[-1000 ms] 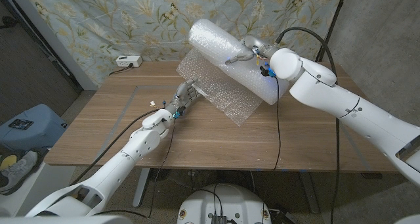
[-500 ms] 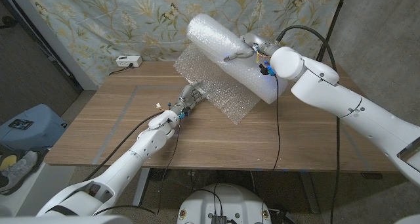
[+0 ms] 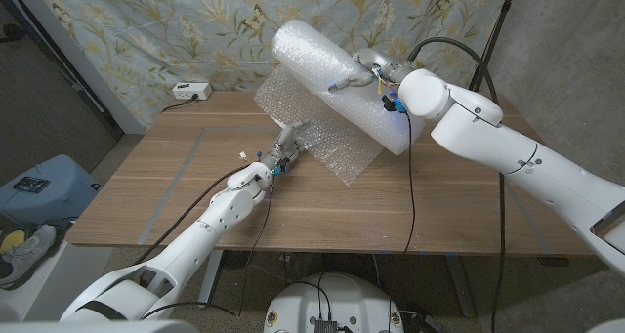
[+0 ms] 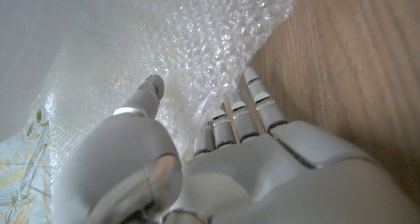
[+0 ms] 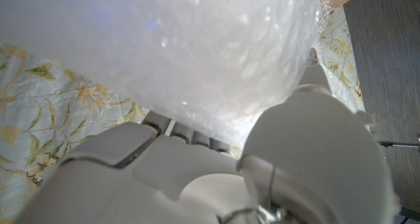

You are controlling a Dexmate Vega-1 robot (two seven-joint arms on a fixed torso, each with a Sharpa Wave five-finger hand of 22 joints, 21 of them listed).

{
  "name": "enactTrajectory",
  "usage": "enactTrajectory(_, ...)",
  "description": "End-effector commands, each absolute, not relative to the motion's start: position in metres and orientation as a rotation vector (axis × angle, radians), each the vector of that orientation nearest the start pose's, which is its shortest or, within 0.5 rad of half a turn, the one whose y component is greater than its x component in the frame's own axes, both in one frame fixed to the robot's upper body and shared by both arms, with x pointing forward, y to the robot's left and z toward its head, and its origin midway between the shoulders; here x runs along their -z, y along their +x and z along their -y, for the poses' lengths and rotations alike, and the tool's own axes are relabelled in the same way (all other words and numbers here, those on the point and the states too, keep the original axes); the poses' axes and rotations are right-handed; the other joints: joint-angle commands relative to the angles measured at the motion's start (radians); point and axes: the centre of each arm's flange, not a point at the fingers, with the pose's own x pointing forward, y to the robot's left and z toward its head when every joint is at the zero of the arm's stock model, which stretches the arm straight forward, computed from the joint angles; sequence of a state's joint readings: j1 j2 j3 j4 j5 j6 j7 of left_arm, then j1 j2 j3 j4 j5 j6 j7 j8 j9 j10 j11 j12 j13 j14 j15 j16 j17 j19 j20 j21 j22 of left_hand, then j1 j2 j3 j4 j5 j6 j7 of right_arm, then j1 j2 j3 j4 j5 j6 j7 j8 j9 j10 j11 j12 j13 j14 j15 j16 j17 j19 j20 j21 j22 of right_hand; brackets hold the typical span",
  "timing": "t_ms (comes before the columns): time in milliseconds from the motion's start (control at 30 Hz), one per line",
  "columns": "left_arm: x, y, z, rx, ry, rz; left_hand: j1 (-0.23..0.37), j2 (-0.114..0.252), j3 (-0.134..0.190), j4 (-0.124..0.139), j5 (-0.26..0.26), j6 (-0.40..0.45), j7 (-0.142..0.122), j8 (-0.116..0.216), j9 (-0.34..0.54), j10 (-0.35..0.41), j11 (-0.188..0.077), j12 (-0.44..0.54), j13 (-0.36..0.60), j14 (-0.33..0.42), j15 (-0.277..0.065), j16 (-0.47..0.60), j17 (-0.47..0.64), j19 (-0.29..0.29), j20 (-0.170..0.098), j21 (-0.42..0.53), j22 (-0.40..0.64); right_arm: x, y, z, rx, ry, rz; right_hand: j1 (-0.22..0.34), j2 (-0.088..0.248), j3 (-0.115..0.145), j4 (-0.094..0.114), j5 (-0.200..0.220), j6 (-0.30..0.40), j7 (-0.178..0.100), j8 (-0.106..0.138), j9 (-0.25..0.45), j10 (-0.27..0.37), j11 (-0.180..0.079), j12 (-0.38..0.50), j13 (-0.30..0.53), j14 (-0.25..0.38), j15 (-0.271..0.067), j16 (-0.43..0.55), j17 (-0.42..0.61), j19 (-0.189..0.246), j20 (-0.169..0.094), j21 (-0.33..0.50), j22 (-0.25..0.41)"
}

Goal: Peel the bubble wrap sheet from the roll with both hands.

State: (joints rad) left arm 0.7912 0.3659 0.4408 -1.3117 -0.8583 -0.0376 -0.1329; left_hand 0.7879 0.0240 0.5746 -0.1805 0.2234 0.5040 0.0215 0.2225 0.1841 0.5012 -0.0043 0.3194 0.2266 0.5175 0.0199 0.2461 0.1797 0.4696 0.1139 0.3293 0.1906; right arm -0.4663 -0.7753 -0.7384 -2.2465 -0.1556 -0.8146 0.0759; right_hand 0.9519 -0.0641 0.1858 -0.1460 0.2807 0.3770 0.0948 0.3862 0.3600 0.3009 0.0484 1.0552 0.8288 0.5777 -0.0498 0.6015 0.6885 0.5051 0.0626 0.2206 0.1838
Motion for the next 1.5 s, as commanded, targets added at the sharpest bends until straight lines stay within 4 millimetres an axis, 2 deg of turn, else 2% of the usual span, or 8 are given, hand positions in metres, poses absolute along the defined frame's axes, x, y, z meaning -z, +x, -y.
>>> enactTrajectory(33, 0.044, 0.658, -0.169, 0.501, -0.292, 0.321, 0.059, 0.010, -0.015, 0.001, 0.006, 0.055, 0.006, 0.019, 0.007, 0.062, -0.011, 0.023, 0.016, 0.074, -0.013, 0.030, 0.010, 0.054, 0.002, 0.022, 0.006, -0.153, 0.496, 0.114, -0.091, -1.118, 0.628, 0.080, 0.093, 0.002, 0.001, -0.003, 0.011, -0.003, 0.000, 0.006, 0.006, -0.003, 0.008, 0.138, 0.016, -0.048, 0.003, 0.005, 0.005, -0.003, 0.001, 0.002)
enactTrajectory(67, 0.044, 0.656, -0.169, 0.486, -0.291, 0.323, 0.071, 0.013, -0.020, 0.002, 0.006, 0.079, 0.009, 0.025, 0.008, 0.089, -0.023, 0.033, 0.020, 0.100, -0.024, 0.040, 0.013, 0.069, -0.001, 0.029, 0.006, -0.153, 0.496, 0.114, -0.090, -1.118, 0.628, 0.081, 0.092, 0.002, 0.001, -0.004, 0.011, -0.002, 0.000, 0.006, 0.008, -0.002, 0.009, 0.137, 0.016, -0.047, 0.002, 0.005, 0.006, -0.003, 0.001, 0.002)
enactTrajectory(133, 0.044, 0.653, -0.169, 0.454, -0.304, 0.325, 0.120, 0.025, -0.044, 0.003, 0.004, 0.200, 0.008, 0.059, 0.012, 0.217, -0.077, 0.080, 0.044, 0.237, -0.077, 0.100, 0.024, 0.136, -0.020, 0.059, 0.007, -0.153, 0.495, 0.113, -0.089, -1.120, 0.628, 0.080, 0.093, 0.002, 0.002, -0.005, 0.012, -0.002, 0.000, 0.007, 0.007, 0.000, 0.009, 0.139, 0.015, -0.047, 0.002, 0.005, 0.006, -0.003, 0.001, 0.002)
enactTrajectory(233, 0.045, 0.649, -0.169, 0.417, -0.319, 0.319, 0.166, 0.043, -0.065, 0.006, 0.004, 0.353, 0.014, 0.100, 0.017, 0.370, -0.106, 0.152, 0.084, 0.407, -0.149, 0.167, 0.029, 0.220, -0.054, 0.104, 0.010, -0.153, 0.495, 0.112, -0.089, -1.119, 0.626, 0.081, 0.094, 0.002, 0.001, -0.006, 0.012, -0.001, -0.001, 0.007, 0.007, -0.001, 0.008, 0.137, 0.014, -0.048, 0.002, 0.007, 0.006, -0.003, 0.001, 0.002)
enactTrajectory(300, 0.047, 0.646, -0.172, 0.387, -0.328, 0.309, 0.210, 0.058, -0.070, 0.000, 0.002, 0.468, -0.006, 0.135, 0.023, 0.473, -0.128, 0.210, 0.121, 0.518, -0.183, 0.205, 0.030, 0.271, -0.085, 0.135, 0.012, -0.152, 0.495, 0.111, -0.089, -1.121, 0.622, 0.081, 0.094, 0.002, 0.002, -0.006, 0.012, -0.002, -0.001, 0.008, 0.007, 0.001, 0.008, 0.137, 0.014, -0.049, 0.000, 0.006, 0.007, -0.002, 0.001, 0.002)
enactTrajectory(433, 0.049, 0.643, -0.177, 0.363, -0.339, 0.306, 0.250, 0.070, -0.069, 0.003, -0.004, 0.514, 0.010, 0.146, 0.025, 0.568, -0.154, 0.266, 0.161, 0.631, -0.219, 0.237, 0.030, 0.301, -0.107, 0.163, 0.014, -0.151, 0.497, 0.111, -0.087, -1.121, 0.610, 0.079, 0.097, 0.002, 0.004, -0.008, 0.011, -0.001, -0.003, 0.008, 0.008, -0.001, 0.007, 0.135, 0.016, -0.049, 0.000, 0.008, 0.006, -0.003, 0.000, 0.003)
enactTrajectory(633, 0.048, 0.642, -0.182, 0.378, -0.331, 0.304, 0.268, 0.070, -0.070, -0.001, -0.012, 0.522, 0.010, 0.144, 0.025, 0.575, -0.165, 0.275, 0.175, 0.654, -0.236, 0.245, 0.035, 0.302, -0.118, 0.170, 0.015, -0.150, 0.500, 0.110, -0.089, -1.116, 0.594, 0.079, 0.098, 0.002, 0.004, -0.012, 0.013, -0.002, -0.003, 0.010, 0.010, 0.002, 0.005, 0.131, 0.018, -0.050, -0.002, 0.009, 0.007, -0.003, 0.000, 0.003)
enactTrajectory(1500, 0.046, 0.643, -0.188, 0.436, -0.302, 0.253, 0.278, 0.073, -0.077, 0.010, -0.027, 0.522, 0.003, 0.133, 0.025, 0.569, -0.170, 0.282, 0.206, 0.646, -0.234, 0.234, 0.043, 0.282, -0.122, 0.178, 0.016, -0.138, 0.525, 0.131, -0.244, -0.922, 0.483, 0.083, 0.104, 0.002, 0.003, -0.026, 0.027, 0.006, -0.004, 0.017, 0.021, 0.008, 0.010, 0.132, 0.036, -0.048, 0.003, 0.021, 0.025, 0.016, 0.005, 0.003)
